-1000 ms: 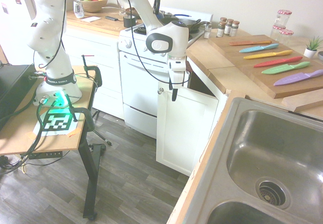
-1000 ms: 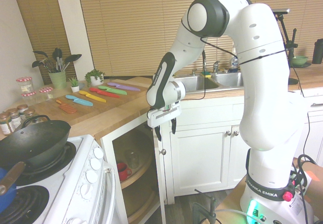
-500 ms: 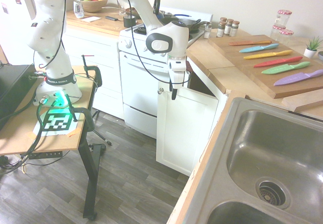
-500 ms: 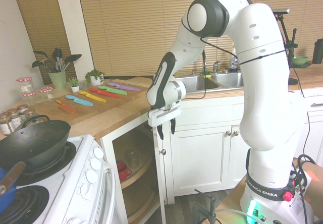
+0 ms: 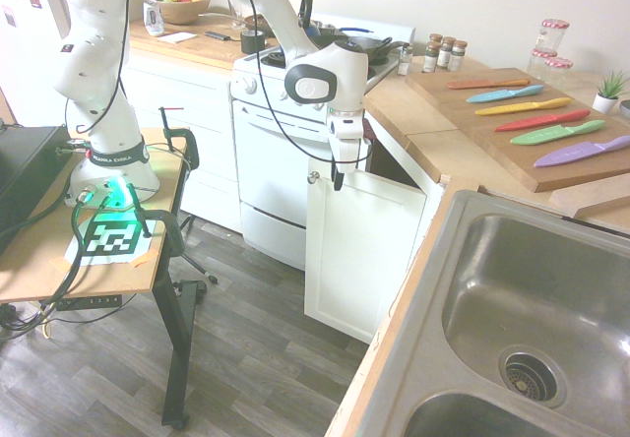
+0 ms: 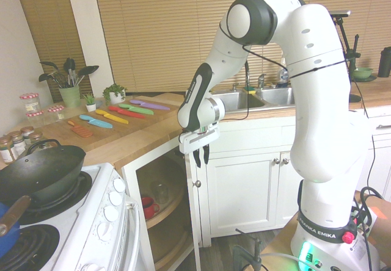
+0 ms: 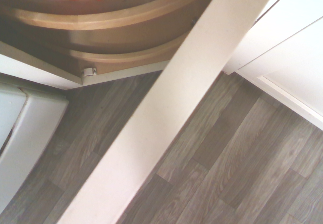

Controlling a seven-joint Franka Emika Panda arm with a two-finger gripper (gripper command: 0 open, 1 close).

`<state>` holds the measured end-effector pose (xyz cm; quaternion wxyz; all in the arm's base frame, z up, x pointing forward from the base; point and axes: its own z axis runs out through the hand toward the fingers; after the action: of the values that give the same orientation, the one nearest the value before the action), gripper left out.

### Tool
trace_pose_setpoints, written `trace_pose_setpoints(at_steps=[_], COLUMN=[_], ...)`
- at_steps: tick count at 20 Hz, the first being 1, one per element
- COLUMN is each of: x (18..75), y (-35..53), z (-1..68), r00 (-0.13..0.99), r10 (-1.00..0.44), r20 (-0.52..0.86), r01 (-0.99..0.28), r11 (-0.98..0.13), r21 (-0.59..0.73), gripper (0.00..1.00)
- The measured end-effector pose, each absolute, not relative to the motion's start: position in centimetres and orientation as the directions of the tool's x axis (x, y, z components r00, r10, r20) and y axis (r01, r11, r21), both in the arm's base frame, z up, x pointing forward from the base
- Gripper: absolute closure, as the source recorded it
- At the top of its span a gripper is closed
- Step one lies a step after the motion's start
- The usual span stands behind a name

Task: Close the cabinet

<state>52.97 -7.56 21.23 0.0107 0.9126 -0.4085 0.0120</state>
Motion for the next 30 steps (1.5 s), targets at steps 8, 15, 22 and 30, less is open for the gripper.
trace_pose_setpoints(at_steps=[8,15,22,30], x=[52.9,52.3,52.8,57.4], y=[-7.1,-4.6,-0.5,5.7], z=[21.0,20.1,20.5,22.4], r00=[0.685,0.782,0.840,0.851], r10=[-0.728,-0.619,-0.531,-0.516], r20=[0.033,0.073,0.107,0.097], r01=[-0.728,-0.624,-0.540,-0.524], r11=[-0.685,-0.779,-0.838,-0.847], r21=[0.021,0.070,0.082,0.095], gripper=[1.00,1.00,1.00,1.00])
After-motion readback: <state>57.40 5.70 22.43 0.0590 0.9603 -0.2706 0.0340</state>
